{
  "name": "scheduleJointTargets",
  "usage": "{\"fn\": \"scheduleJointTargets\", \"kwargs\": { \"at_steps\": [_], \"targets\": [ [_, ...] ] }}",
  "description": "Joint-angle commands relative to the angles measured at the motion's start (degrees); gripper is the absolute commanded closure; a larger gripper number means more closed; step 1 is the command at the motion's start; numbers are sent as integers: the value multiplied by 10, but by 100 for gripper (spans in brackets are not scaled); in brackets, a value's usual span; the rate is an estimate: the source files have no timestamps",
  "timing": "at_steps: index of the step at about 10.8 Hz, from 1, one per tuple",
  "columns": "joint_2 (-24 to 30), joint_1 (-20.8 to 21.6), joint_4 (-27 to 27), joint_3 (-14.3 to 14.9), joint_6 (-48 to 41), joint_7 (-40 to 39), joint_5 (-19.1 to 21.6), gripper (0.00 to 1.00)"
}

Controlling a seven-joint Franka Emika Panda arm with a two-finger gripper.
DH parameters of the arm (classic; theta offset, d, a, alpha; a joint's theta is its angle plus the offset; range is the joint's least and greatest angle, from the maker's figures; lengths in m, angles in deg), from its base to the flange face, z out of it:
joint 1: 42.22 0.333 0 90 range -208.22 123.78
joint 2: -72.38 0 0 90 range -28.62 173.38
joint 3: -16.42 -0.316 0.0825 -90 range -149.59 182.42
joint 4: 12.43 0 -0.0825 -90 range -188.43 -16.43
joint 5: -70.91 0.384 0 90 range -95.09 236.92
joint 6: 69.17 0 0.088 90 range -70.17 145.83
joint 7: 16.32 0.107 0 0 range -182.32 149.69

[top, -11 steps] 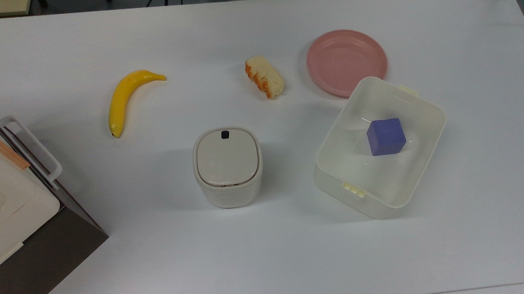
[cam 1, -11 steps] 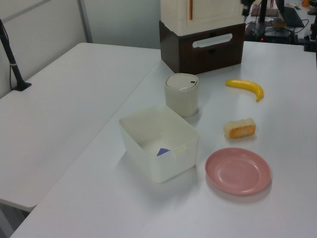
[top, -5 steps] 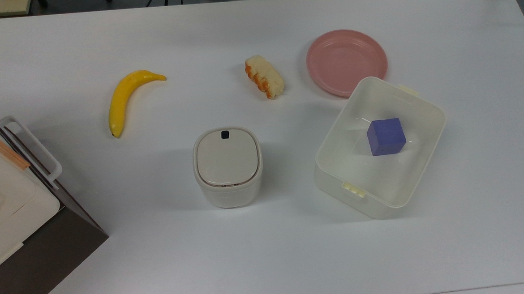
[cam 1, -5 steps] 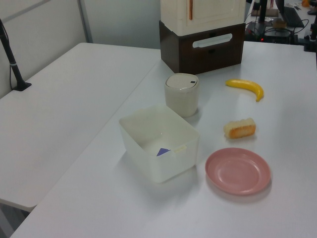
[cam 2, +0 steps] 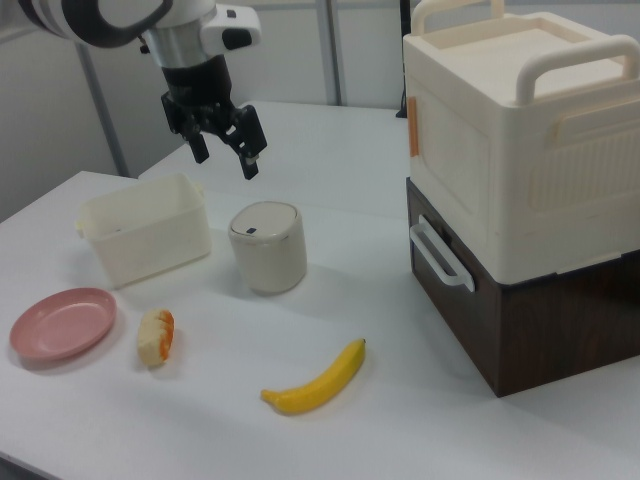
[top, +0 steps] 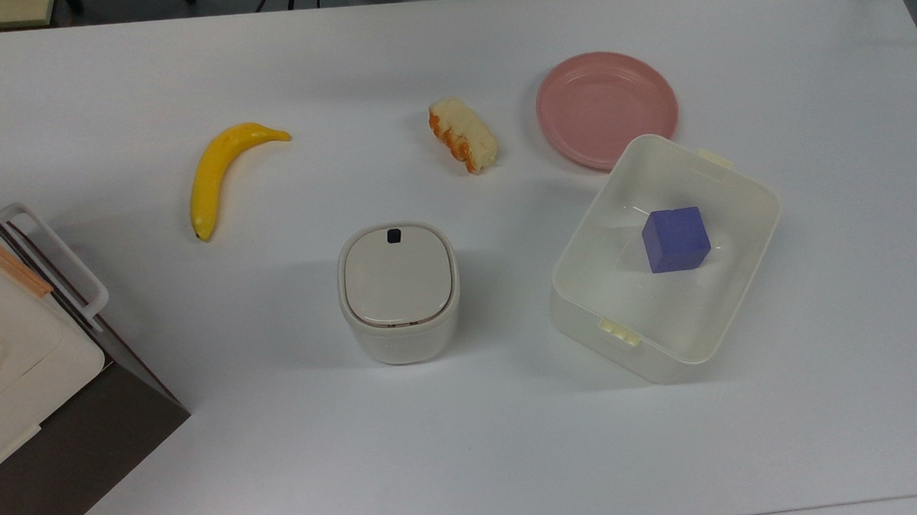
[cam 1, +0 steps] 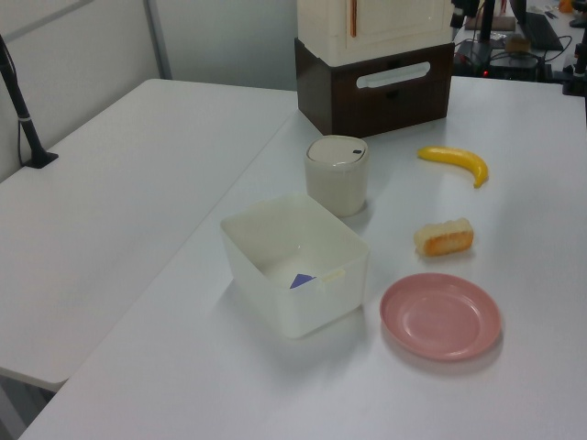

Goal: Close the trash can

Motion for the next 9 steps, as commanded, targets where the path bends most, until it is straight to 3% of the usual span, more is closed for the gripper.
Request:
{"fn": "scheduleJointTargets", "kwargs": {
  "at_steps": [1, 5, 9],
  "targets": [
    [9, 10, -14, 3, -3, 24, 6, 0],
    [10, 11, 2, 3, -64, 81, 7, 0],
    [9, 13, 6, 3, -59, 112, 11, 0]
  ]
}}
